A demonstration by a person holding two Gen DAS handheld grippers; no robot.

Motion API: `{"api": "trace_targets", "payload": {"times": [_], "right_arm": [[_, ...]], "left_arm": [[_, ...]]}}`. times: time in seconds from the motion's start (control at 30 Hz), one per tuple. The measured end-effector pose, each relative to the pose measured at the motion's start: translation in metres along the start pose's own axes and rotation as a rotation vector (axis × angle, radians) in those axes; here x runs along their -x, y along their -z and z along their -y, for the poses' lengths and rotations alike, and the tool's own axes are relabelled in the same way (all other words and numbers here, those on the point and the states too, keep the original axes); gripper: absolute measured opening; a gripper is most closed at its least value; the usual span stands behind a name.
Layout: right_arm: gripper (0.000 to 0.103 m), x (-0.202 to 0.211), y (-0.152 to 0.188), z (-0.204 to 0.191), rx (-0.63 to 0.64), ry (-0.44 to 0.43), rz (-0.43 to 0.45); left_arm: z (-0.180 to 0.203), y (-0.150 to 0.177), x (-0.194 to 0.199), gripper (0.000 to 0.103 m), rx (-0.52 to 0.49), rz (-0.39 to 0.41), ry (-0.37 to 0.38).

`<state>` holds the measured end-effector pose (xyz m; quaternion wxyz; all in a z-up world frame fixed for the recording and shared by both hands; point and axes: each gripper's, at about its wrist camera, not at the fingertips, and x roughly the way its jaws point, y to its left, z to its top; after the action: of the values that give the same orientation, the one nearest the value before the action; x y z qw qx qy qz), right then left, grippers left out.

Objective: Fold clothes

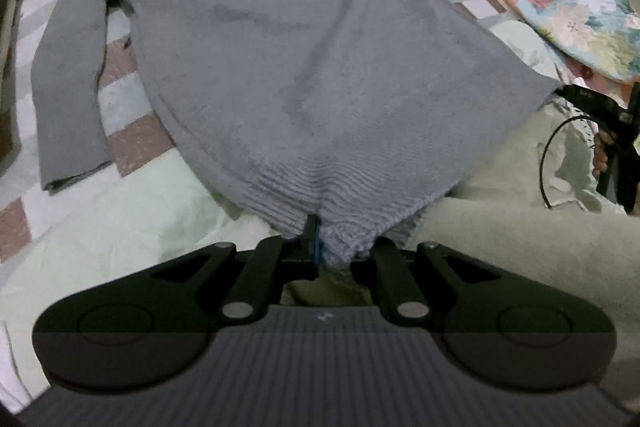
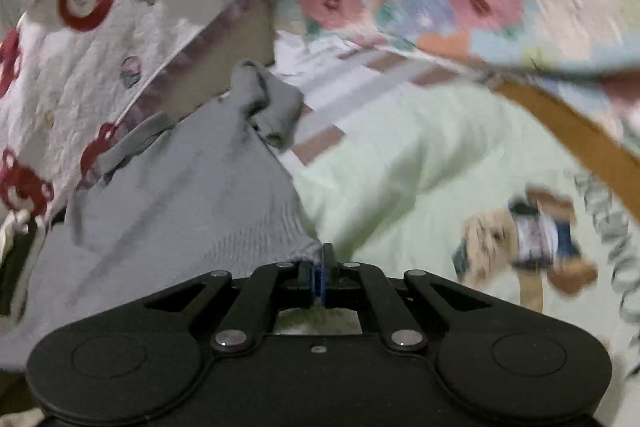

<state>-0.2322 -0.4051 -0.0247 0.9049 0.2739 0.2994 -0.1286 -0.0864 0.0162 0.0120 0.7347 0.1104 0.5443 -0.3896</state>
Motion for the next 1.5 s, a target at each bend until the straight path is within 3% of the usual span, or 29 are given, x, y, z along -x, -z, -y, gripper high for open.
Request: {"api": "trace_targets", "payload": {"times": [0.07,0.17,0.27,0.3,0.33,0.43,0.5,0.63,0.73,0.77,0.83,0.93,1.03,1.13,1.2,1.3,1.4,1.5], "right_arm": [[0.002,0.006,-0.009,-0.007,0.025,-0.02,0.037],[0.002,0.012,-0.023,-0.029,0.163,-0.021,0.067],[0.002,0.002,-0.02,-0.037,0.265,0.006,0.006],[0.002,-0.003,-0.018,-0.038,0.292,0.018,-0.026],[0.002,-0.008,-0.015,-0.039,0.319,0.029,-0.059],[0.007,-0.018,-0.009,-0.041,0.391,0.056,-0.136],[0.016,-0.016,-0.012,-0.041,0.423,0.044,-0.174],[0.038,-0.012,-0.025,-0.041,0.557,-0.065,-0.389],[0.049,-0.011,-0.042,-0.036,0.625,-0.162,-0.535],[0.048,-0.006,-0.052,-0.037,0.62,-0.192,-0.52],[0.049,0.009,-0.072,-0.043,0.61,-0.272,-0.462],[0.049,0.028,-0.101,-0.06,0.608,-0.441,-0.363],[0.057,0.022,-0.124,-0.102,0.687,-0.554,-0.295],[0.058,-0.01,-0.137,-0.171,0.848,-0.501,-0.245],[0.058,-0.032,-0.145,-0.227,0.959,-0.431,-0.227],[0.058,-0.057,-0.164,-0.31,1.009,-0.399,-0.214],[0.059,-0.082,-0.184,-0.385,0.945,-0.367,-0.276],[0.063,-0.114,-0.177,-0.426,0.902,-0.361,-0.348]], "left_arm": [[0.004,-0.004,0.006,0.006,-0.045,0.011,-0.03],[0.003,-0.006,0.004,0.013,-0.075,-0.016,-0.062],[-0.002,-0.012,0.001,0.039,-0.058,-0.031,-0.081],[-0.004,-0.014,0.0,0.052,-0.048,-0.029,-0.093],[-0.007,-0.017,-0.001,0.056,-0.038,-0.027,-0.105],[-0.011,-0.029,-0.001,0.057,-0.032,-0.017,-0.145],[-0.01,-0.039,0.001,0.057,-0.048,-0.008,-0.15],[-0.001,-0.055,0.015,0.057,-0.142,-0.017,-0.067],[0.009,-0.06,0.024,0.061,-0.218,-0.107,0.003],[0.012,-0.061,0.027,0.061,-0.237,-0.142,0.022],[0.013,-0.065,0.04,0.061,-0.228,-0.169,-0.009],[0.006,-0.072,0.07,0.063,-0.212,-0.141,-0.078],[-0.013,-0.081,0.091,0.075,-0.189,-0.071,-0.212],[-0.049,-0.091,0.089,0.075,-0.109,-0.02,-0.372],[-0.076,-0.097,0.081,0.075,-0.058,0.041,-0.439],[-0.117,-0.099,0.059,0.075,0.008,0.128,-0.505],[-0.15,-0.097,0.024,0.075,0.064,0.125,-0.527],[-0.179,-0.086,-0.004,0.075,0.125,0.117,-0.498]]}}
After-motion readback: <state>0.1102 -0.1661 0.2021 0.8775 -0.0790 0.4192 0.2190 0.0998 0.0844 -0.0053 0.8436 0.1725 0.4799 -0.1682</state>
